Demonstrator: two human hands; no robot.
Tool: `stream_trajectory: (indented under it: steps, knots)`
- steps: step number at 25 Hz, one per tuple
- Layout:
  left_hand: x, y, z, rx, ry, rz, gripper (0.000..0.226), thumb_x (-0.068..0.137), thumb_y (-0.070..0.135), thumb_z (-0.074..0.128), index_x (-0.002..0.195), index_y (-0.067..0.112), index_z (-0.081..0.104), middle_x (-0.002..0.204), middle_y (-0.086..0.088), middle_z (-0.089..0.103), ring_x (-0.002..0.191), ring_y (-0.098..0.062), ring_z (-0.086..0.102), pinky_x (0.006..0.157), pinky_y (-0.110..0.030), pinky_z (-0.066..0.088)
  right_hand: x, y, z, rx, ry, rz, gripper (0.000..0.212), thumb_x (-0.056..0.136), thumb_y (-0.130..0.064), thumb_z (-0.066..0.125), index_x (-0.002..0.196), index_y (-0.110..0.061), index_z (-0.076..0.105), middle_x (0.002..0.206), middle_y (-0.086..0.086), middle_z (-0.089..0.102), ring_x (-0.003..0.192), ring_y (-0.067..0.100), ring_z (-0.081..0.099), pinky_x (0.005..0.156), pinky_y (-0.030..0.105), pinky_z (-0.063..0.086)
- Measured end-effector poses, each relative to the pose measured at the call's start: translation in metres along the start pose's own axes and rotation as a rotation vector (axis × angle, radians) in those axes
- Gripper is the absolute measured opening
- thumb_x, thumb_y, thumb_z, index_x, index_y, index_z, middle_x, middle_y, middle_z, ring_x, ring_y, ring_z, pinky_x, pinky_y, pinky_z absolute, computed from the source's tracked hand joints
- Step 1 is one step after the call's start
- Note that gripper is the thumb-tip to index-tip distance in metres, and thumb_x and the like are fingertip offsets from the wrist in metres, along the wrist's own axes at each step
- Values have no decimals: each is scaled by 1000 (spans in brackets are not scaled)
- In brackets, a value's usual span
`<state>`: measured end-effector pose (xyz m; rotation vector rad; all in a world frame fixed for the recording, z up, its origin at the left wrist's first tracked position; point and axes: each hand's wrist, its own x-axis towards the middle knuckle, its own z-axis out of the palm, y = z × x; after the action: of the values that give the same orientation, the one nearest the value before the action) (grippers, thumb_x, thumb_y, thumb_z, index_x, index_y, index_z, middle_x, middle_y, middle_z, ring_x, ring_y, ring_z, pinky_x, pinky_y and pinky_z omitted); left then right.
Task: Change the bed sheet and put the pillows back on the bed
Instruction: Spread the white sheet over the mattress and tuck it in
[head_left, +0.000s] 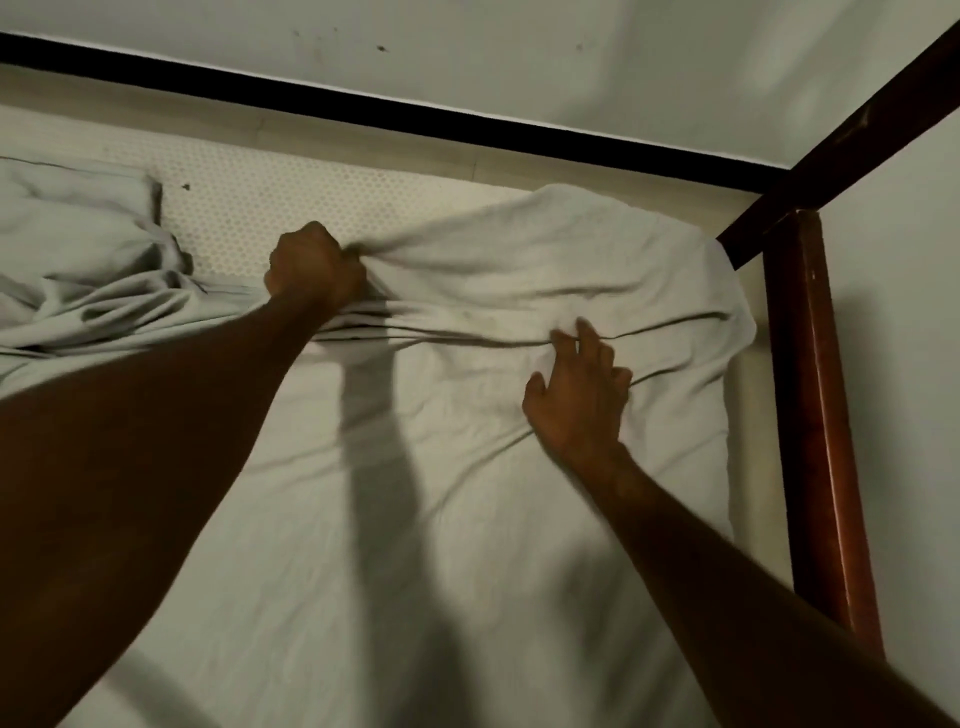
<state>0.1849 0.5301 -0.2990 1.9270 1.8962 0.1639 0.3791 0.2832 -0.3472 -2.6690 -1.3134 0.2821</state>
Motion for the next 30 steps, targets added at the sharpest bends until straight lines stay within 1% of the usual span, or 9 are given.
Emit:
stream_trajectory:
  steps: [2, 4, 6, 7, 9, 12, 17, 26, 30]
  knots:
    - [16, 27, -19, -487, 26, 179, 45, 90, 42, 63, 125, 15, 60, 126, -15, 68, 118, -37, 64, 101, -47, 55, -20, -12, -4, 92, 22, -39, 64, 86, -33, 63, 147, -22, 48, 161, 6, 36, 139, 31, 43, 106, 52, 40]
    - [26, 50, -32, -763, -142, 449, 67, 96, 29, 66, 154, 23, 34, 151, -4, 49, 141, -30, 48, 116, -48, 45, -31, -19, -4, 130, -63, -52, 73, 90, -34, 64, 156, -23, 36, 168, 6, 25, 147, 30, 34, 111, 51, 37]
    - [22, 62, -20, -597, -209, 600, 97, 98, 25, 68, 165, 19, -2, 169, 4, 15, 158, -35, 12, 126, -57, 25, -37, -18, -4, 98, -114, -53, 84, 92, -38, 64, 163, -24, 22, 173, 8, 11, 154, 31, 23, 114, 52, 34]
    - [10, 62, -9, -459, -209, 579, 102, 98, 35, 67, 165, 20, -8, 173, 0, -2, 159, -37, -2, 125, -65, 14, -40, -15, -4, 74, -124, -52, 86, 92, -41, 63, 164, -24, 19, 174, 9, 8, 156, 32, 19, 115, 53, 33]
    - [-21, 39, 28, -130, -247, 465, 91, 101, 52, 56, 166, 29, -5, 172, -9, -22, 160, -37, -6, 120, -74, 8, -51, -11, -3, 32, -143, -54, 85, 94, -46, 60, 164, -25, 18, 174, 11, 4, 158, 34, 14, 117, 54, 31]
    - [-105, -20, 80, 213, -392, 459, 75, 107, 55, 34, 167, 26, 0, 173, -5, -20, 160, -32, -12, 120, -74, 8, -77, 0, 3, -29, -209, -43, 80, 97, -52, 52, 165, -27, 18, 174, 10, -1, 160, 33, 7, 119, 55, 29]
    - [-253, -106, 110, 233, -278, 597, 73, 107, 57, 18, 166, 25, -9, 172, -3, -24, 158, -26, -22, 126, -62, -2, -155, 22, 17, -96, -268, -93, 85, 101, -52, 44, 166, -30, -5, 174, 6, -17, 161, 32, -7, 124, 57, 19]
    - [-389, -172, 98, 330, -410, 587, 85, 103, 66, 25, 163, 27, -19, 169, -5, -32, 156, -29, -29, 123, -67, -7, -319, 68, 10, -165, -465, -87, 87, 103, -58, 39, 161, -37, -23, 167, -4, -36, 158, 30, -23, 124, 67, 14]
    - [-455, -207, 92, 373, -437, 632, 92, 98, 69, 33, 165, 26, -14, 170, -8, -28, 157, -33, -24, 122, -71, 2, -379, 93, -2, -173, -513, -107, 87, 103, -57, 41, 160, -41, -24, 166, -5, -37, 158, 28, -24, 120, 72, 18]
